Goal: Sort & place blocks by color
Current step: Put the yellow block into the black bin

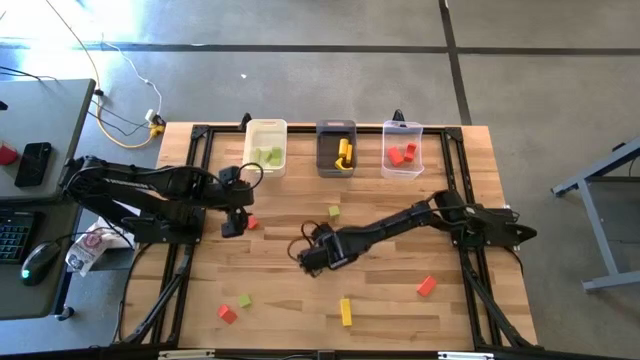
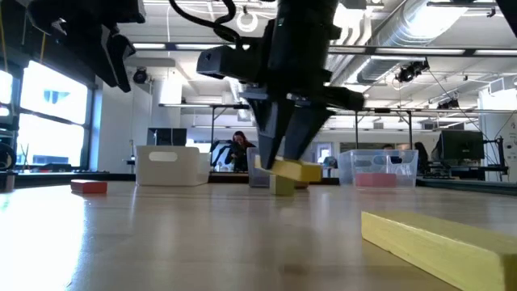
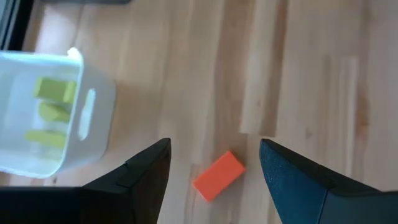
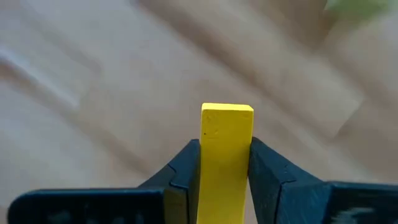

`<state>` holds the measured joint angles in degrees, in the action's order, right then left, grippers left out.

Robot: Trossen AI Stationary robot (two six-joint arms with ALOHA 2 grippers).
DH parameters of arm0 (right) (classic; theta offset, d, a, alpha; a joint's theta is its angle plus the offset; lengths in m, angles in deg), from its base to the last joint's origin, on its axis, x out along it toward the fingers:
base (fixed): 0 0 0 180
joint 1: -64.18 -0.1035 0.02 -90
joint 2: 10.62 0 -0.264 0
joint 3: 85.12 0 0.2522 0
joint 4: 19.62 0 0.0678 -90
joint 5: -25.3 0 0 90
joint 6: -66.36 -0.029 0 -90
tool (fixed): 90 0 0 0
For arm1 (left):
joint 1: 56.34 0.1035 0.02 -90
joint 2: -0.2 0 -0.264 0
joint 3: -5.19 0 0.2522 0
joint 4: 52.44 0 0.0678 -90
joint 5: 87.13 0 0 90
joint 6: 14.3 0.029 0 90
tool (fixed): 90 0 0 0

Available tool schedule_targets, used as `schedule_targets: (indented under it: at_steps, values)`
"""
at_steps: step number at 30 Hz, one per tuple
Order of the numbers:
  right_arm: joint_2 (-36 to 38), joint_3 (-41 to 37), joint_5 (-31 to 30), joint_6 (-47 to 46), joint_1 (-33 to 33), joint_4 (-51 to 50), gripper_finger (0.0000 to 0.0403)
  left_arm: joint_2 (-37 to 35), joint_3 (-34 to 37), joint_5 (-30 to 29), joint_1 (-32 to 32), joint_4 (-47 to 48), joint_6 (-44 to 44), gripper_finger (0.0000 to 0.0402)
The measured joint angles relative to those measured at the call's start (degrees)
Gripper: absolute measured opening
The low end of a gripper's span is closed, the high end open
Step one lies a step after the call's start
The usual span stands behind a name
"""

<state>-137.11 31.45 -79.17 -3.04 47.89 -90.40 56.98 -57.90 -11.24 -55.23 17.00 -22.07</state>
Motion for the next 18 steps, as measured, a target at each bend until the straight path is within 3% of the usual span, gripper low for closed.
schedule_targets:
  at_steps: [10, 18]
  values:
    - [0.2, 8.9, -6.6, 15.7, 7.9, -8.3, 0.0079, -6.9, 6.4, 0.0, -6.6, -1.9, -8.3, 0.0232]
    - [0.3, 16.8, -12.4, 26.3, 14.7, -13.1, 0.0079, -8.0, 9.5, 0.0, -10.6, -2.1, -16.9, 0.0232]
